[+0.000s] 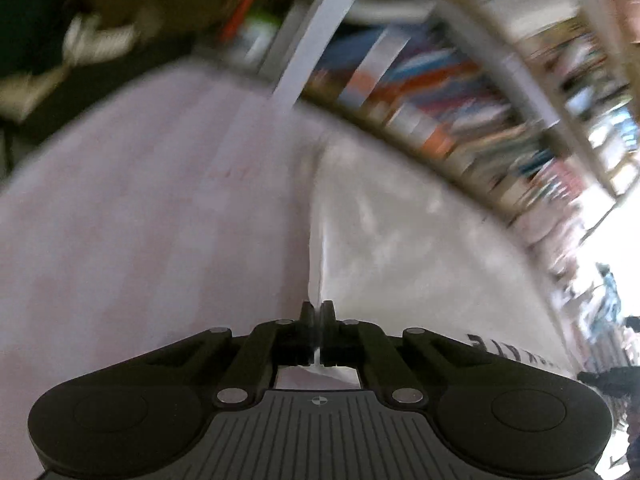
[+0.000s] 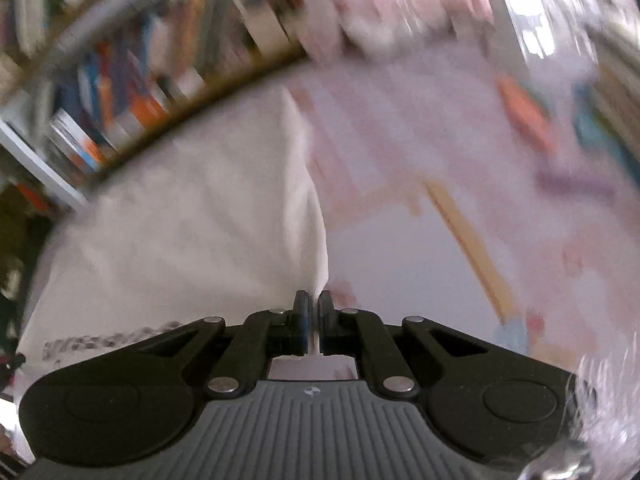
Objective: Fold clothes
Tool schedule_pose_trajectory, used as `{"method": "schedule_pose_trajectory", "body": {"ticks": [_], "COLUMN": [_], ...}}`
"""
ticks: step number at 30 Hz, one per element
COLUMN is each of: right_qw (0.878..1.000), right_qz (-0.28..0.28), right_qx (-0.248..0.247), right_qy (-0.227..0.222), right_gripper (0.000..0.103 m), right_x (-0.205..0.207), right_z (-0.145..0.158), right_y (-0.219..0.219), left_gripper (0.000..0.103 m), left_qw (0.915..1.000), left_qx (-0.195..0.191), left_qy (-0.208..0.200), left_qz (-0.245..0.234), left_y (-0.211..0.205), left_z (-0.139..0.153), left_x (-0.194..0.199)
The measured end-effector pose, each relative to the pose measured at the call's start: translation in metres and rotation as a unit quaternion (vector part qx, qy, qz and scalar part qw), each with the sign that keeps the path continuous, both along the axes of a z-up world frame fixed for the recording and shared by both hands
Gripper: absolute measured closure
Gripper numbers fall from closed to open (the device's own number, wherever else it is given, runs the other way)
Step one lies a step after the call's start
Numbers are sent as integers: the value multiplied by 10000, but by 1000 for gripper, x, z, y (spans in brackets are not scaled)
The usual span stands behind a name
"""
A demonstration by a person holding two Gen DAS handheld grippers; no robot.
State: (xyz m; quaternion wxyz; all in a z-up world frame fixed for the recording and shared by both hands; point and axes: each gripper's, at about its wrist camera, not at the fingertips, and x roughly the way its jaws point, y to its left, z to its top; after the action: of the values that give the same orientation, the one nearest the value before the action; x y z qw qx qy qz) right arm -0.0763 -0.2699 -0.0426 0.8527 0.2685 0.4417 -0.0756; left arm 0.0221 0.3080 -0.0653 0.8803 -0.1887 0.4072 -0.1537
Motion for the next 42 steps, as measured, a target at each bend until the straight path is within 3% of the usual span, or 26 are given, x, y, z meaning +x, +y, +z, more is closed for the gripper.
{"method": "schedule_pose_trajectory", "body": {"ticks": [6,9,15,18,19,21,22,25,28,31,36,42], "right_qw": [9999,9995,9994,9988,9981,9959,9944,9881,9804,9778,9672,9611], "right_qz": [20,-37,84,163,197,266,300,442,676,1011,1556,1780], "right_qx": [-141,-203,-320,-440,-582,-865,-1006,-1440,-1771,-1723,-1884,-2042], "right_qy": [-19,-244,57,115,63,-41,-93,-306,-536,-632,-695,-533], "right_gripper": [98,98,98,96,94,73,68,66,66,67,67,67], "right_x": [5,2,1,1,2,5,6,19,46,74,101,114], "right_z": [-7,7,-1,0,5,15,20,32,34,26,10,-10], "right_y": [1,0,0,3,4,7,8,15,29,52,97,114], "left_gripper": [102,102,100,87,78,67,60,56,56,56,56,56], "left_qw": [9996,9989,9989,9989,9988,9982,9977,9958,9957,9943,9837,9761], "left_qx": [270,190,307,388,451,579,642,797,679,555,930,1029], "left_qy": [-20,-385,214,176,86,-95,-185,-445,-619,-749,-790,-695], "left_qz": [-102,-164,-269,-189,-171,-134,-116,-66,-129,-510,-1325,-1785], "left_y": [-7,-5,-4,-1,-1,0,1,1,-19,-57,-130,-160], "left_z": [6,27,2,12,17,27,32,47,50,46,32,16], "left_x": [4,-9,-16,-10,-7,1,4,17,43,66,82,86]}}
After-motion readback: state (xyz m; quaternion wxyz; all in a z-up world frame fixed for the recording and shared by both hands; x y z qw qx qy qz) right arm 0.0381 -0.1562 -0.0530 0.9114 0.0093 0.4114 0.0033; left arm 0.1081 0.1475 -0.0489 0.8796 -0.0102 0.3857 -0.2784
